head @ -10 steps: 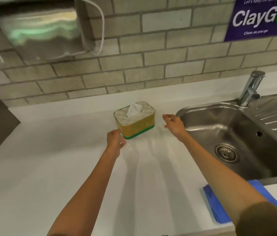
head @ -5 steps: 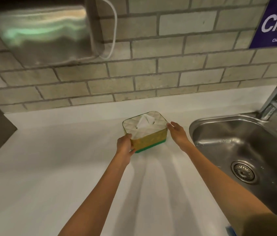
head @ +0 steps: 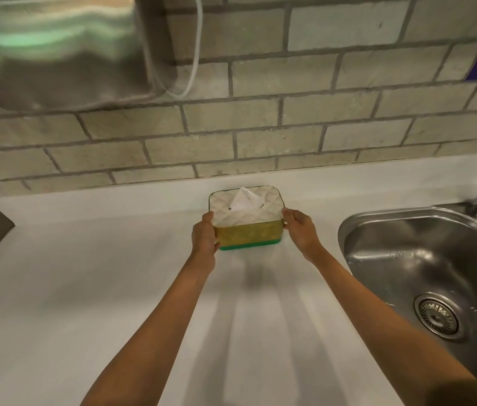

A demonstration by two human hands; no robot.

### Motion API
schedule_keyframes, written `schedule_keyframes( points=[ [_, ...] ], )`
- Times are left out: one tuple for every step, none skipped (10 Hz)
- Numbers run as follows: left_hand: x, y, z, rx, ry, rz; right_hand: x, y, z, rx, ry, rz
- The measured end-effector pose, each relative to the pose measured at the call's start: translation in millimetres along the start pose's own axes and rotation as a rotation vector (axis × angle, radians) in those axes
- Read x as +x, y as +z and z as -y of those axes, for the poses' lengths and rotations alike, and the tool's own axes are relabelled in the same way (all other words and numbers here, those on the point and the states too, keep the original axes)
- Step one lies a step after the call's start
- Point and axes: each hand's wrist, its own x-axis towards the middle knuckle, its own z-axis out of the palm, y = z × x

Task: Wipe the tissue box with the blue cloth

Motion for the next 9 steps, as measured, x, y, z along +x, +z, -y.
schedule_keyframes(
  points=[
    [6,3,-6,-0.022,0.008,-0.004,9,5,4,-0.006,0.003,0.010],
    [15,4,-10,-0.044,0.014,0.001,17,11,7,-0.017,0.002,0.010],
    [24,6,-13,-0.068,0.019,0.005,25,15,7,-0.038,-0.009,0.006],
    [32,7,-13,-0.085,0.018,-0.006,33,18,4,-0.043,-0.015,-0.007],
    [35,7,-14,-0.080,0.012,-0.007,37,19,3,-0.060,-0.010,-0.020],
    [37,6,-13,-0.065,-0.003,-0.007,39,20,1,-0.054,-0.011,-0.015],
    [32,4,-17,-0.042,-0.027,-0.019,38,18,2,-0.058,0.016,-0.003],
    [27,5,-20,-0.027,-0.031,-0.049,37,16,-3,-0.061,0.037,-0.012],
    [17,2,-23,0.002,-0.021,-0.073,29,11,2,-0.073,0.100,0.022]
  ],
)
